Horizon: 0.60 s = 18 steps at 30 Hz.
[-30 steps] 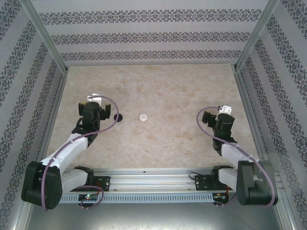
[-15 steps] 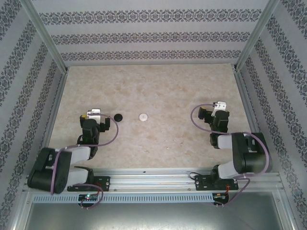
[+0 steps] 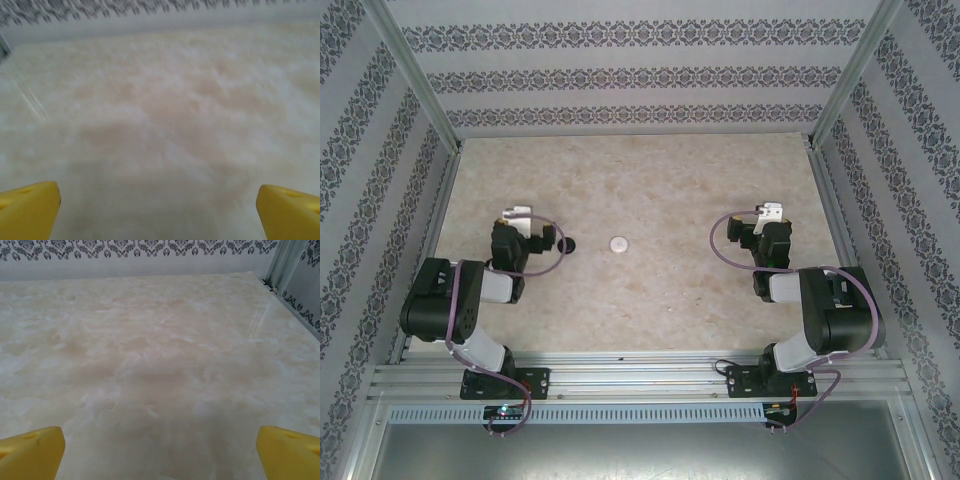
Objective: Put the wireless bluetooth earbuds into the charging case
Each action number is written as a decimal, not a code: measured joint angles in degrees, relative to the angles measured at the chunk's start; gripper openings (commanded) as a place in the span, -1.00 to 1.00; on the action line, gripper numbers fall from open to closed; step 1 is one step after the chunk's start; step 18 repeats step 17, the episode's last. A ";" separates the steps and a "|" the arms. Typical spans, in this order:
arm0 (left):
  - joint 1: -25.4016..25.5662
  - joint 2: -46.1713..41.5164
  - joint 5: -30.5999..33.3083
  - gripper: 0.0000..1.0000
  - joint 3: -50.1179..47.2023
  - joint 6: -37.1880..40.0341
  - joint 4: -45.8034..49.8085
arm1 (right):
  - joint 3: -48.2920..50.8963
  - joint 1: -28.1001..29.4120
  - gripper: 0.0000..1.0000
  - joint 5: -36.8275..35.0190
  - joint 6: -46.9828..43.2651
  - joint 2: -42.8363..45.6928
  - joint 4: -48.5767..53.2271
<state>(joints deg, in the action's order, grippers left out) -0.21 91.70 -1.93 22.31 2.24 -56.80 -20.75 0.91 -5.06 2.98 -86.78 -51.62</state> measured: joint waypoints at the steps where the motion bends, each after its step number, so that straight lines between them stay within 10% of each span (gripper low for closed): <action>1: -0.70 -0.20 -0.35 1.00 0.59 -0.37 0.20 | 0.00 0.00 0.96 0.00 -0.04 0.00 0.00; 18: -1.05 -0.37 -2.84 1.00 0.55 -1.22 3.74 | -0.11 0.11 0.96 0.02 -0.42 0.00 0.39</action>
